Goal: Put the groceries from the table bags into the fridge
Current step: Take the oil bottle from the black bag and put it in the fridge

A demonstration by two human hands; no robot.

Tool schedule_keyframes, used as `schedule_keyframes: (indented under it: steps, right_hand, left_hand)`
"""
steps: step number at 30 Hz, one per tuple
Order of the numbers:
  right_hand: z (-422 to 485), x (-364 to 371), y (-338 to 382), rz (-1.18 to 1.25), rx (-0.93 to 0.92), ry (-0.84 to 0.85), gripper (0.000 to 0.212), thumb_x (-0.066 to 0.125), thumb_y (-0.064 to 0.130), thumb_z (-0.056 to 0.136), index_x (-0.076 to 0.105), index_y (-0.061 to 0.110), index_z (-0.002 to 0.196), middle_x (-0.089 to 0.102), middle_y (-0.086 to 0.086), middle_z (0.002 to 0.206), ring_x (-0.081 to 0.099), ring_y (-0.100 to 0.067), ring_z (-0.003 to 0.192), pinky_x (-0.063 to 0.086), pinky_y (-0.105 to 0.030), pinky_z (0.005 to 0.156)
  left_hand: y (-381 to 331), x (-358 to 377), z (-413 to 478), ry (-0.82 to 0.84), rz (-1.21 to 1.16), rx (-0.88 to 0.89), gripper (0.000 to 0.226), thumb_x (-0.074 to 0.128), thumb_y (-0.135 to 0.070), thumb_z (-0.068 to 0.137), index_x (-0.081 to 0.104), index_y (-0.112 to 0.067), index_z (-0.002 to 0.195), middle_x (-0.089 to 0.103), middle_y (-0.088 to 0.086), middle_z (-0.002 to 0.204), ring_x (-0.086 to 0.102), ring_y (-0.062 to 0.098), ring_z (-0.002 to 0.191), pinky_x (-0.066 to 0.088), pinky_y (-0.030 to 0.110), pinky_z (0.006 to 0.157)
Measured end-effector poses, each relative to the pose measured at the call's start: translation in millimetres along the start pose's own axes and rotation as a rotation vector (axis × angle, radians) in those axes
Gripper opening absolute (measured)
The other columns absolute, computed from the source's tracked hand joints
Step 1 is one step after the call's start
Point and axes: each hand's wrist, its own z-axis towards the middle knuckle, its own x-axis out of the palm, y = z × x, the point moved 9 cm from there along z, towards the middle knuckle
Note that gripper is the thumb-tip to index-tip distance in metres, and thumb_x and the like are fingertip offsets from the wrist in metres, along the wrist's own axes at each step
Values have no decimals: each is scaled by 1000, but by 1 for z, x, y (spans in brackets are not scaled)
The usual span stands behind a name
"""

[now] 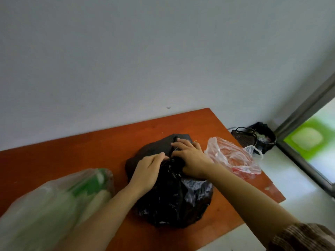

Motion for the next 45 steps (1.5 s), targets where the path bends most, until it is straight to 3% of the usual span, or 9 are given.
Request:
schedule_keyframes:
  steps: [4, 8, 11, 20, 29, 34, 38, 42, 45]
  right_hand:
    - [-13, -7, -16, -34, -33, -57, 34, 60, 16, 72, 62, 16, 106, 58, -1, 132, 36, -16, 139, 23, -36, 103]
    - [-37, 5, -9, -21, -50, 114, 38, 56, 15, 75, 58, 22, 112, 67, -8, 95, 57, -28, 94, 29, -27, 81]
    - [-49, 17, -9, 129, -29, 210, 25, 56, 18, 78, 59, 21, 102, 65, -10, 81, 55, -29, 74, 32, -32, 65]
    - [-64, 40, -15, 350, 12, 358, 65, 54, 28, 85, 33, 41, 145, 56, -1, 63, 49, -11, 51, 39, -26, 52]
    - [-62, 59, -17, 211, -33, 421, 53, 47, 6, 81, 55, 19, 132, 65, -8, 116, 59, -25, 103, 35, -26, 75]
    - [-70, 74, -10, 40, -75, 482, 20, 50, 8, 81, 59, 12, 97, 57, -8, 91, 55, -31, 90, 37, -37, 91]
    - [-79, 83, 8, 25, -163, 473, 44, 50, 23, 80, 55, 29, 123, 64, -2, 100, 58, -24, 97, 33, -44, 101]
    - [-70, 50, 12, 287, -136, 350, 66, 52, 24, 75, 39, 36, 138, 67, 0, 88, 63, -18, 84, 45, -38, 89]
    - [-62, 42, 12, 367, -102, 345, 60, 50, 18, 74, 50, 33, 132, 66, -5, 85, 62, -19, 72, 54, -41, 69]
  left_hand:
    - [13, 30, 0, 262, -68, -70, 57, 21, -61, 96, 59, -32, 125, 55, -15, 127, 45, 5, 126, 28, 32, 112]
    - [11, 40, -5, 404, 596, 81, 54, 21, -60, 97, 41, -36, 140, 38, -13, 147, 20, 14, 142, 8, 59, 115]
    - [10, 44, -1, 391, 911, 150, 65, 41, -56, 94, 21, -30, 149, 26, -7, 152, 24, 23, 138, 30, 54, 108]
    - [26, 24, 7, 344, 373, 153, 58, 25, -78, 84, 55, -37, 113, 56, -13, 98, 56, 2, 92, 47, 33, 87]
    - [51, -15, 32, 248, 367, 45, 25, 75, -12, 78, 65, -35, 85, 58, -6, 67, 50, 2, 54, 35, 16, 54]
    - [81, -79, 60, -48, 688, 10, 27, 63, 2, 81, 74, -21, 90, 52, -5, 75, 55, 16, 74, 35, 25, 65]
    - [119, -73, 65, 35, 819, -132, 27, 56, -1, 90, 73, -14, 106, 59, 8, 113, 57, 29, 107, 45, 32, 84]
    - [68, -55, 56, 23, 534, 87, 10, 61, -46, 87, 68, -38, 90, 65, -9, 103, 56, 22, 106, 42, 38, 95]
    - [45, -20, 31, 315, 416, -12, 52, 46, -85, 69, 60, -40, 88, 60, -13, 95, 57, 13, 94, 47, 39, 87]
